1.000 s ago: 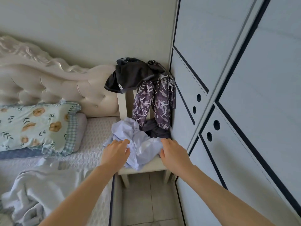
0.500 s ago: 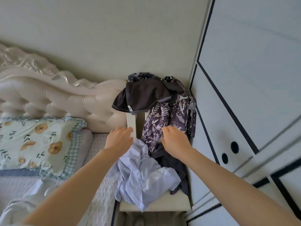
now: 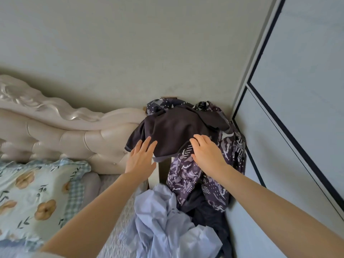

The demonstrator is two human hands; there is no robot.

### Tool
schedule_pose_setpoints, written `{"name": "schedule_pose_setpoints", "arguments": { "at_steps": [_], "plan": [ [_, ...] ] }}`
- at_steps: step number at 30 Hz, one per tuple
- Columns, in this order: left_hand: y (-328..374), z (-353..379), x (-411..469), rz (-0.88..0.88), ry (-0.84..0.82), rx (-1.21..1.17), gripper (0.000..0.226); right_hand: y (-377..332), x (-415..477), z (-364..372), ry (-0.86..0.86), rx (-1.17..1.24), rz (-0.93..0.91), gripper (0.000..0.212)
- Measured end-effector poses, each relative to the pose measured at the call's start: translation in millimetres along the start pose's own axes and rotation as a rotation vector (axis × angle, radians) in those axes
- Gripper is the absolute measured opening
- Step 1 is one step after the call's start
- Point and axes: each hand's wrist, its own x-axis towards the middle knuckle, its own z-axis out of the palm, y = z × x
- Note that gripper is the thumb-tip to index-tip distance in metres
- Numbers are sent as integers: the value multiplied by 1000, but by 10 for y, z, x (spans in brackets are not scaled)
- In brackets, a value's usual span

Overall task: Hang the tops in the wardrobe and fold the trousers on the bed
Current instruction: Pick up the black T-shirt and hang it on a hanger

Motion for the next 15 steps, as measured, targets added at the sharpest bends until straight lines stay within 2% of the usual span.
{"name": "schedule_pose_setpoints", "arguments": {
  "at_steps": [8, 15],
  "plan": [
    [190, 364, 506, 3, -20, 30, 105, 383, 594, 326, -166, -57, -73, 92],
    [236, 617, 852, -17, -91, 74, 128, 693, 896, 601, -192, -73, -142, 95]
  ]
}}
